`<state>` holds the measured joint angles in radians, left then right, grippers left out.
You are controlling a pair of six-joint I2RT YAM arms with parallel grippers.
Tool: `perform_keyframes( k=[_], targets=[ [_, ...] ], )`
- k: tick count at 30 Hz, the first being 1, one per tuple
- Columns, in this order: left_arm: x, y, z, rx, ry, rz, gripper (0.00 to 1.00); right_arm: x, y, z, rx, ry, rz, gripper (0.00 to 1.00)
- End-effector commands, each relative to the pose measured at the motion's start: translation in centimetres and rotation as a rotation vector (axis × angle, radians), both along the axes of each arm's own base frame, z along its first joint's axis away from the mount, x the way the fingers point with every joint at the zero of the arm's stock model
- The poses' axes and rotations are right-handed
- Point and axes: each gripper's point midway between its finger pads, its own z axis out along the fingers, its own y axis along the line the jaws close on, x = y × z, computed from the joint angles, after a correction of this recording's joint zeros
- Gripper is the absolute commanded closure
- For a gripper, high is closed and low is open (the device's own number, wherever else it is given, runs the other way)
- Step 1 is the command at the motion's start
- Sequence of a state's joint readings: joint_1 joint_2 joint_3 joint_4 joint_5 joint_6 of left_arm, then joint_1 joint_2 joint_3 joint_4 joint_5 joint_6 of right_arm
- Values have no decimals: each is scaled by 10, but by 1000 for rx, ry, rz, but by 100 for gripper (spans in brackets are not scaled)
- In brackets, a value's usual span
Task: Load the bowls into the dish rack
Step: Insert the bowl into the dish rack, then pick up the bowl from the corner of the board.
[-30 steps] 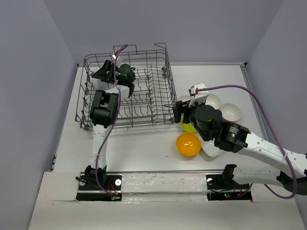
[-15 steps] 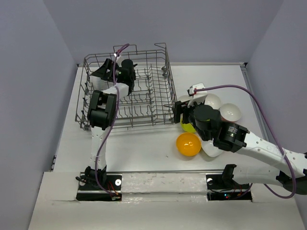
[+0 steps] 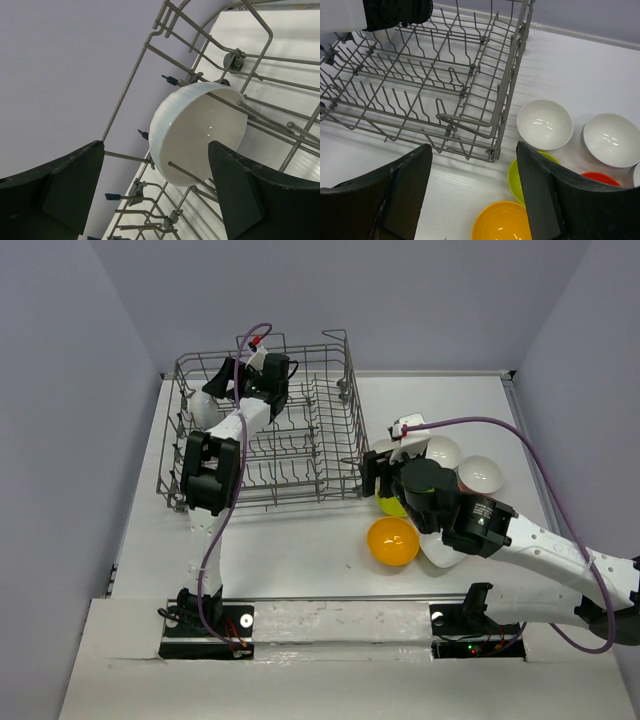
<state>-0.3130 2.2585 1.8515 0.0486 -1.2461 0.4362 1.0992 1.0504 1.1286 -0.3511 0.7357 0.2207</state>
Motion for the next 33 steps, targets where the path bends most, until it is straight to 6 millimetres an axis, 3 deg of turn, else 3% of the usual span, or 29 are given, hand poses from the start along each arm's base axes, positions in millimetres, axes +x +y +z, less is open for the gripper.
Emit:
perform_keyframes(
  k=[1, 8, 10, 12, 13, 15, 16, 17, 18, 19, 20, 21, 23, 25, 26, 28, 30, 33],
  targets=[
    [-8, -7, 56, -114, -142, -39, 1, 6, -7, 12, 24, -33, -58, 26],
    [-20, -51, 118, -277, -237, -180, 1, 15, -34, 9, -17, -36, -244, 24],
    [-28, -68, 154, -428, -311, -257, 1, 18, -45, 8, -34, -42, -324, 23],
    [-31, -89, 159, -578, -304, -359, 1, 22, -55, 6, -36, -42, -375, 23],
    [-43, -94, 180, -639, -343, -406, 1, 28, -65, 4, -33, -35, -411, 22],
    [-55, -110, 181, -721, -337, -481, 1, 37, -78, -3, -24, -8, -449, 22],
    [-72, -126, 209, -791, -385, -585, 1, 48, -94, -10, -21, 18, -488, 22],
    [-81, -133, 215, -824, -395, -625, 1, 53, -101, -15, -13, 39, -506, 23],
    [-98, -142, 219, -878, -390, -689, 1, 58, -105, -21, -3, 62, -505, 23],
    [-105, -151, 224, -898, -400, -727, 1, 66, -123, -27, 2, 79, -561, 23],
    [-113, -154, 218, -912, -388, -734, 1, 70, -130, -31, 3, 92, -580, 22],
    [-127, -156, 230, -932, -403, -777, 1, 74, -134, -38, 9, 116, -588, 22],
    [-139, -160, 222, -944, -379, -801, 1, 84, -158, -49, 20, 148, -657, 22],
    [-157, -157, 231, -955, -394, -838, 1, 90, -166, -63, 33, 190, -671, 22],
    [-162, -158, 219, -959, -375, -838, 1, 93, -179, -75, 39, 218, -714, 22],
    [-179, -154, 230, -994, -429, -880, 1, 96, -191, -90, 51, 256, -746, 21],
    [-195, -152, 219, -1016, -427, -912, 1, 97, -218, -103, 72, 282, -816, 21],
    [-204, -152, 213, -1035, -427, -929, 1, 98, -235, -111, 129, 306, -837, 20]
  ],
)
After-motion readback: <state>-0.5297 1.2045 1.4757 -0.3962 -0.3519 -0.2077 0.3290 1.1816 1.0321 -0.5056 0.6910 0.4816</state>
